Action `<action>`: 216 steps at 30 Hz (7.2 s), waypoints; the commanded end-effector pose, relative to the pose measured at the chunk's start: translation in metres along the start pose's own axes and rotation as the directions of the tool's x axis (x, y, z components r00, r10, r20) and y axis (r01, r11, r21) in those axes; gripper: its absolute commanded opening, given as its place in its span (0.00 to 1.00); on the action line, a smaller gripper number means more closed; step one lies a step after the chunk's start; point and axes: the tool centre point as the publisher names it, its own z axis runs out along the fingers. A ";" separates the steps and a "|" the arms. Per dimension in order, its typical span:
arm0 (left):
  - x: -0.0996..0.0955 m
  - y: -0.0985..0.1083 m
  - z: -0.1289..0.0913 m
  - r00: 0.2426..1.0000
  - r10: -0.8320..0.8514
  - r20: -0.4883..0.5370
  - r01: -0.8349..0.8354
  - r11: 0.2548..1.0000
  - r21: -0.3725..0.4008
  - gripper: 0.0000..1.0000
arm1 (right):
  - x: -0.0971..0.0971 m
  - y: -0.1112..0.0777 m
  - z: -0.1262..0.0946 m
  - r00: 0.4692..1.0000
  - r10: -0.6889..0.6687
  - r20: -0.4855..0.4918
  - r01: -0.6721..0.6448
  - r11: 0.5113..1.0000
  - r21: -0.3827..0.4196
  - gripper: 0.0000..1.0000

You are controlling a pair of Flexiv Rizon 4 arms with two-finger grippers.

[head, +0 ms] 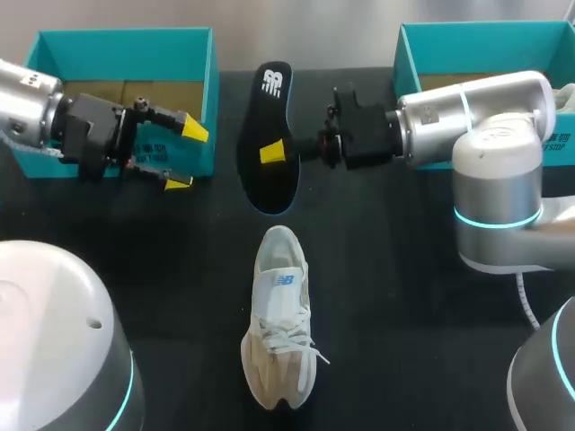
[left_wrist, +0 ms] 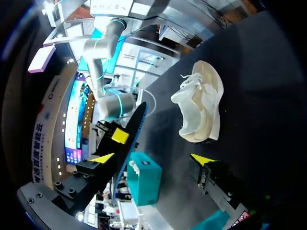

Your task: Take the shoe out of the shoebox, open the shoe tongue, remove and reinsert the insole, then place the shoe into the shoebox

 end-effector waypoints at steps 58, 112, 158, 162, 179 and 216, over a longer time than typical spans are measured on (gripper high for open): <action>0.101 -0.066 0.050 0.194 -0.979 -0.066 0.822 0.198 -0.533 1.00 | -0.053 -0.018 -0.011 0.947 -0.322 0.020 0.317 0.917 -0.241 0.00; 0.149 -0.065 0.116 0.206 -0.979 0.002 0.834 0.175 -0.523 1.00 | -0.086 -0.051 -0.002 0.870 -0.490 0.054 0.485 0.832 -0.268 0.00; 0.149 -0.065 0.116 0.206 -0.979 0.002 0.834 0.175 -0.523 1.00 | -0.095 -0.064 0.011 0.813 -0.575 0.095 0.577 0.772 -0.266 0.00; 0.149 -0.065 0.116 0.206 -0.979 0.002 0.834 0.175 -0.523 1.00 | -0.097 -0.063 0.011 0.811 -0.575 0.107 0.580 0.769 -0.269 0.00; 0.149 -0.065 0.116 0.206 -0.979 0.002 0.834 0.175 -0.523 1.00 | -0.107 -0.076 0.010 0.818 -0.557 0.143 0.575 0.792 -0.203 0.00; 0.149 -0.065 0.116 0.206 -0.979 0.002 0.834 0.175 -0.523 1.00 | -0.134 -0.130 0.012 0.907 -0.418 0.055 0.422 0.899 -0.121 0.00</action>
